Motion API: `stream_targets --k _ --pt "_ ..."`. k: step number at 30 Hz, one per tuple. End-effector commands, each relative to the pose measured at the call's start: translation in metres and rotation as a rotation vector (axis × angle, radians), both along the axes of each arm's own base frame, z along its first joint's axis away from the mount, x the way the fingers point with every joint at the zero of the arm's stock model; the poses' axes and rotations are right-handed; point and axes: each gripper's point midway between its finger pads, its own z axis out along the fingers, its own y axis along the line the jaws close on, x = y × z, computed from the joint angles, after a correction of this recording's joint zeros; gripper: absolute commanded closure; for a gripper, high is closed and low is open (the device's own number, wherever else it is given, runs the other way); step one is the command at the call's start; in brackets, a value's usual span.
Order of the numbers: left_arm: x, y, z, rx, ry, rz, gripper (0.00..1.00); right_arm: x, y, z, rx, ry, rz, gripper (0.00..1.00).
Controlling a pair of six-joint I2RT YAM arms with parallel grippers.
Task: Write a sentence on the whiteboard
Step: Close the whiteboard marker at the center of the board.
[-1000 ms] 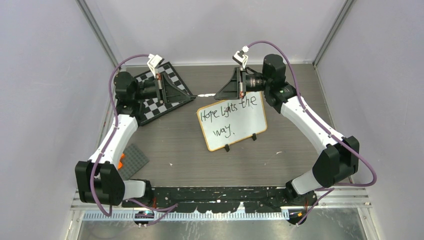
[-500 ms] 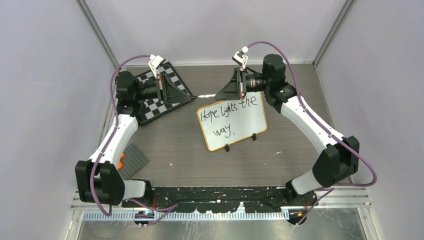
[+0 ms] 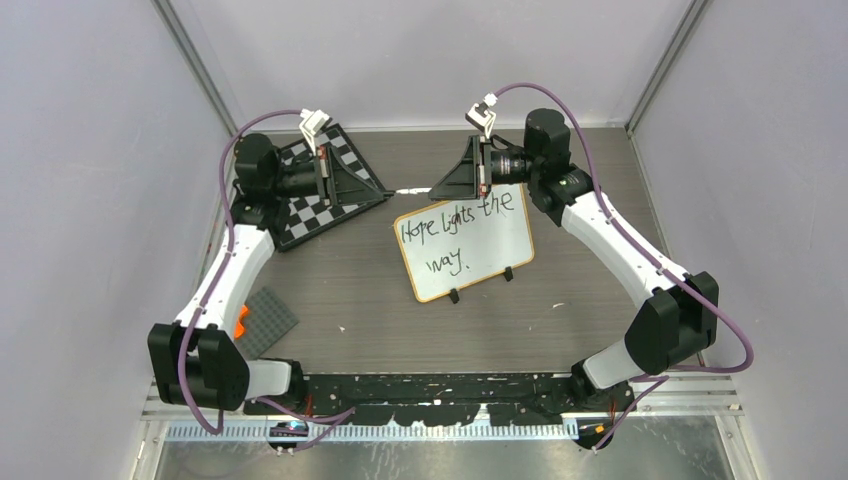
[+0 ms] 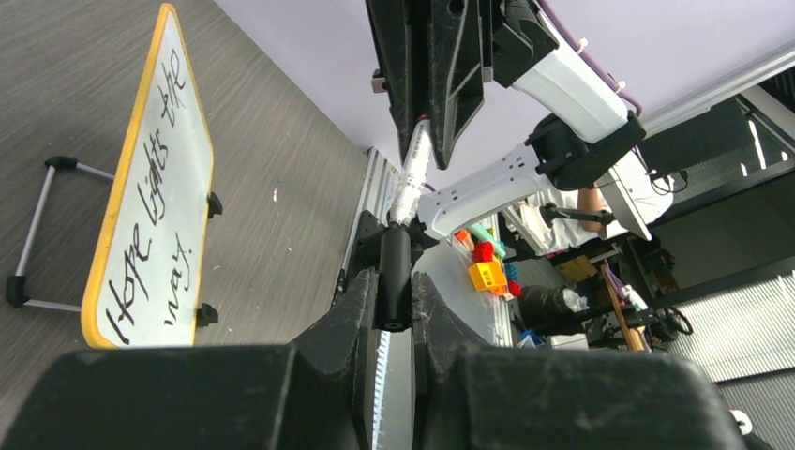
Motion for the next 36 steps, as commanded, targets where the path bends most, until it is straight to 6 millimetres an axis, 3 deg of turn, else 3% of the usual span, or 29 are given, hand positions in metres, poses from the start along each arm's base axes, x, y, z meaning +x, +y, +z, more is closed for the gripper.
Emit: stream_targets --k 1,7,27,31,36 --pt "0.014 -0.008 0.002 0.006 -0.011 0.057 1.0 -0.029 0.009 0.03 0.058 -0.103 0.106 1.0" --pt "0.016 -0.007 0.001 0.004 -0.004 0.064 1.0 -0.029 0.009 0.028 0.055 -0.1 0.105 1.0" --pt "-0.035 -0.013 0.031 -0.098 -0.11 -0.138 1.0 -0.012 0.005 0.014 -0.001 -0.11 0.046 1.0" --pt "-0.035 -0.015 0.029 -0.101 -0.106 -0.14 1.0 -0.01 0.002 0.016 0.001 -0.112 0.035 1.0" --pt "-0.021 -0.018 0.029 -0.127 -0.082 -0.085 1.0 -0.014 0.007 0.022 0.022 -0.105 0.046 1.0"
